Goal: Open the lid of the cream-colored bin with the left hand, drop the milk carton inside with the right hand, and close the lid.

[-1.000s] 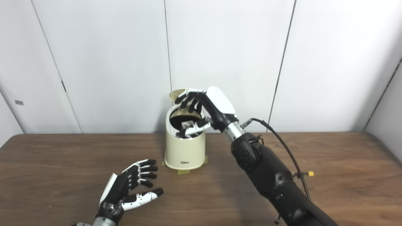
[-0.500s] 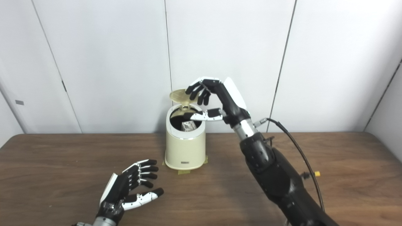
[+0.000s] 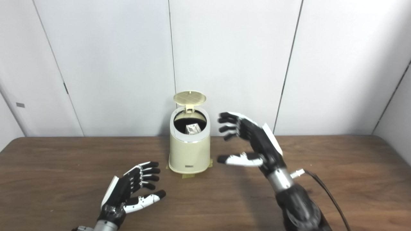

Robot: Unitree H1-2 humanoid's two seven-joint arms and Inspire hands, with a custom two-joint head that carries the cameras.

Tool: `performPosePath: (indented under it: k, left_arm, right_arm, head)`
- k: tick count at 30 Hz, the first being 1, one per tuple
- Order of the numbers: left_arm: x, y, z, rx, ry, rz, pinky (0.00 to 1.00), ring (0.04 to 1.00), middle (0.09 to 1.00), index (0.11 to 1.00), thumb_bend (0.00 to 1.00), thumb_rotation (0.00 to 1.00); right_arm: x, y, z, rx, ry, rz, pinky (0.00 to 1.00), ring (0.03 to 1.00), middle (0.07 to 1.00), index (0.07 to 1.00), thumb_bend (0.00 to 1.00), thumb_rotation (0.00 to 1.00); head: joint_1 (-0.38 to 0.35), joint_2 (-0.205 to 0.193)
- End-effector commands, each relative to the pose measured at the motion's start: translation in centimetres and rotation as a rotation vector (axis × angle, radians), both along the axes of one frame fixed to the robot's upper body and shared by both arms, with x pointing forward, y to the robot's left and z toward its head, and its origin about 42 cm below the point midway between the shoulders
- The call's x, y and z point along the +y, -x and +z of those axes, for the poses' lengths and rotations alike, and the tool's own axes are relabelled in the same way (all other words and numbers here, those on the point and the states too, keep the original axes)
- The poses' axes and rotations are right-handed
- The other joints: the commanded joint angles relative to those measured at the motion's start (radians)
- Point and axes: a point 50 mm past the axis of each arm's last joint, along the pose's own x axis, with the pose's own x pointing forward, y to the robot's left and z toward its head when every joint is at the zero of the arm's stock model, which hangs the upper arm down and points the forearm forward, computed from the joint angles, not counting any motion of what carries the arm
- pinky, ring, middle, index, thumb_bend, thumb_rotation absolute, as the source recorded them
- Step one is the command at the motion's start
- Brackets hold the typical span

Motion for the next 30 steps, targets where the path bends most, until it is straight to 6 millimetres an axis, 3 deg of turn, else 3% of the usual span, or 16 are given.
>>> performPosePath:
  k: [1, 6, 10, 16, 20, 30]
  left_arm:
    - [0.2, -0.7, 1.4, -0.073, 0.009, 0.005, 0.62, 0.702, 0.745, 0.777, 0.72, 0.09]
    - [0.4, -0.8, 2.2, -0.110, -0.006, 0.024, 0.63, 0.705, 0.744, 0.783, 0.74, 0.17]
    - [0.3, -1.1, 3.5, -0.130, -0.017, 0.024, 0.68, 0.779, 0.836, 0.860, 0.77, 0.24]
    - [0.9, -4.0, 7.8, -0.197, -0.134, -0.019, 0.76, 0.886, 0.937, 0.954, 0.83, 0.30]
    - [0.9, -6.6, 11.9, -0.259, -0.203, -0.055, 0.79, 0.907, 0.946, 0.964, 0.87, 0.31]
    - [-0.9, -12.1, 18.5, -0.301, -0.338, -0.095, 0.79, 0.928, 0.957, 0.971, 0.90, 0.29]
  right_arm:
    - [0.2, 0.2, 1.9, -0.045, -0.021, 0.001, 0.62, 0.732, 0.842, 0.849, 0.83, 0.28]
    - [0.3, 1.4, -0.2, 0.001, -0.084, -0.032, 0.63, 0.747, 0.842, 0.842, 0.84, 0.28]
    - [0.0, 1.6, -1.3, -0.001, -0.105, -0.062, 0.63, 0.749, 0.829, 0.835, 0.85, 0.31]
    - [-0.3, 1.7, -2.7, -0.006, -0.091, -0.088, 0.64, 0.747, 0.825, 0.844, 0.82, 0.29]
    - [-0.1, 1.7, -3.1, -0.001, -0.065, -0.103, 0.65, 0.747, 0.824, 0.843, 0.79, 0.18]
    - [0.5, 1.4, -3.1, 0.003, -0.079, -0.116, 0.62, 0.716, 0.803, 0.812, 0.80, 0.17]
  head:
    - [0.003, -0.001]
    - [0.013, -0.010]
    - [0.017, -0.017]
    - [0.032, -0.034]
    - [0.034, -0.036]
    - [0.045, -0.053]
